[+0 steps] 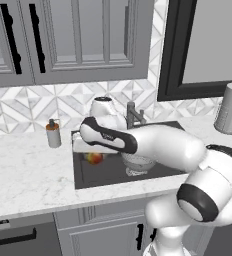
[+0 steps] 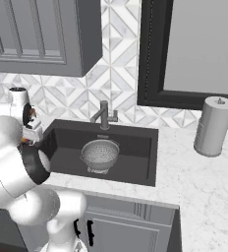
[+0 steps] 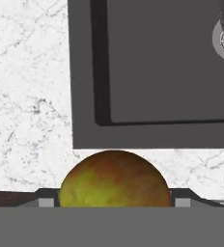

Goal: Put the colander in the sink, put the apple in the colander, and turn on the sink faucet and pour water over the colander.

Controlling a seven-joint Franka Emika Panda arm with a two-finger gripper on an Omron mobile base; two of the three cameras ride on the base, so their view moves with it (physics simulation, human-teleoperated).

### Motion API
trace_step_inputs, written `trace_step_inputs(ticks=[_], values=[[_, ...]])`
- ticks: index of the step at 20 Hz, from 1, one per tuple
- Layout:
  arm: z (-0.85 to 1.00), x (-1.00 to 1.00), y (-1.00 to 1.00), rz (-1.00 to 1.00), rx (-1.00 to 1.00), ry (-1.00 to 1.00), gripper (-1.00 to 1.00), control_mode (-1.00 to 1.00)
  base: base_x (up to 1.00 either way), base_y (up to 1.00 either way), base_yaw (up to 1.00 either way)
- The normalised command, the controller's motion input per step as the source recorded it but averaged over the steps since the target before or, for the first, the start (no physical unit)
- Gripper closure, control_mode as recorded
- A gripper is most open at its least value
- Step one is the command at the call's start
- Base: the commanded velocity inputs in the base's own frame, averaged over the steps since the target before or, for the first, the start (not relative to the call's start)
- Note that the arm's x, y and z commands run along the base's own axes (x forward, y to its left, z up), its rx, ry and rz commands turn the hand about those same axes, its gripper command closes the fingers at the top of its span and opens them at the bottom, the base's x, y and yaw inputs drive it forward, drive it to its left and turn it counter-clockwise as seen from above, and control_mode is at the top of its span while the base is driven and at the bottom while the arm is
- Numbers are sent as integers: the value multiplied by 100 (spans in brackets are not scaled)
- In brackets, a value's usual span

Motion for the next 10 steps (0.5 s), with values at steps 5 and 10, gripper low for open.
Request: trace_step_inputs(ticks=[5,10], values=[[19,0,-91,1,6,0,100,-100,0,0,0],[21,0,-83,1,8,0,100,-100,0,0,0]])
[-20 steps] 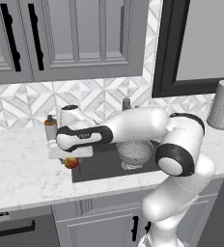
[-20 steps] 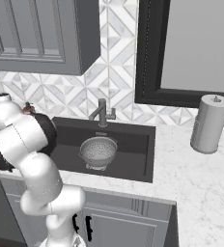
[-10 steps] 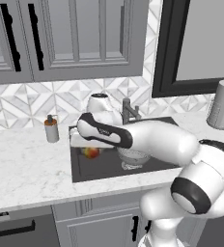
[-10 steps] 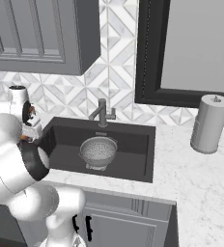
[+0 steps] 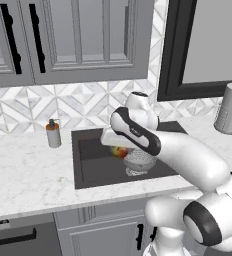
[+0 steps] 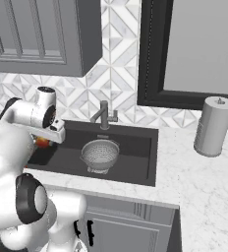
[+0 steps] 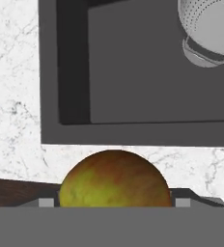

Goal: Put the colander in the sink, put the apple in the colander, and turn on the sink faucet and pour water over the colander.

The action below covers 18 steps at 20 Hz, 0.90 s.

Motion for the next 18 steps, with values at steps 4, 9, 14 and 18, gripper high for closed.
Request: trace_step_inputs(ticks=[4,9,14,18], values=[[17,0,-77,0,9,0,100,-100,0,0,0],[0,2,-66,1,6,-1,100,-100,0,0,0],[0,1,-74,3,6,-1,100,-100,0,0,0],[0,25,-66,5,7,-1,100,-100,0,0,0]])
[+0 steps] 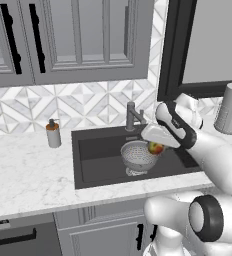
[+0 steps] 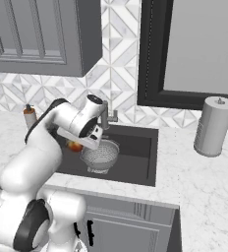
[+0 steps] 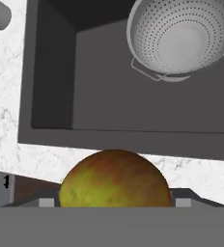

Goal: Put the colander in the sink, put the apple in the colander, and turn on the sink faucet and pour water over the colander.

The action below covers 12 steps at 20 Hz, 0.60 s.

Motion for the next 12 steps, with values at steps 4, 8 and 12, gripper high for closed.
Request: trace_step_inputs(ticks=[4,8,12], values=[[-4,43,-52,10,6,-1,100,-100,0,0,0],[-10,56,-40,17,3,0,100,-100,0,0,0],[-18,40,-43,16,3,-6,100,-100,0,0,0]])
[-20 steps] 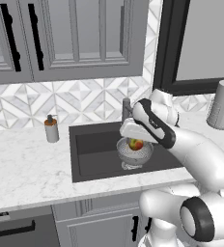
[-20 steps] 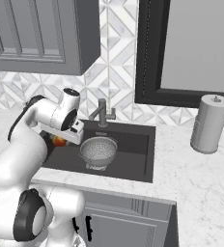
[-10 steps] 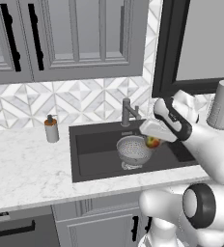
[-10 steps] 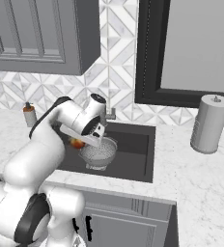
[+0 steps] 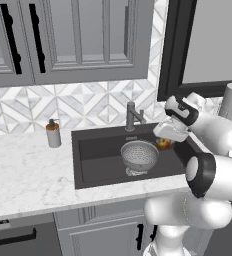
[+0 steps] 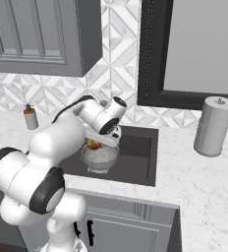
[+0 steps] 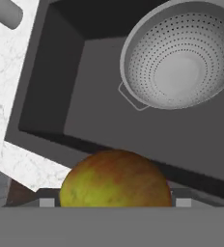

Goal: Put the colander in the sink, put the apple in the colander, and turn on the sink faucet and pour water over the colander.

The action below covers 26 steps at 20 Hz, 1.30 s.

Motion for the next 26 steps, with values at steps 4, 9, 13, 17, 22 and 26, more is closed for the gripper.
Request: trace_step_inputs(ticks=[4,9,13,17,22,26], values=[[-18,34,-31,14,1,-11,100,-100,0,0,0],[-18,12,-10,6,0,-17,100,-100,0,0,0],[-20,3,-1,2,0,-25,100,-100,0,0,0],[-21,8,0,0,0,-18,100,-100,0,0,0],[-27,10,6,0,0,-13,100,-100,0,0,0],[-25,18,2,0,0,-2,100,-100,0,0,0]])
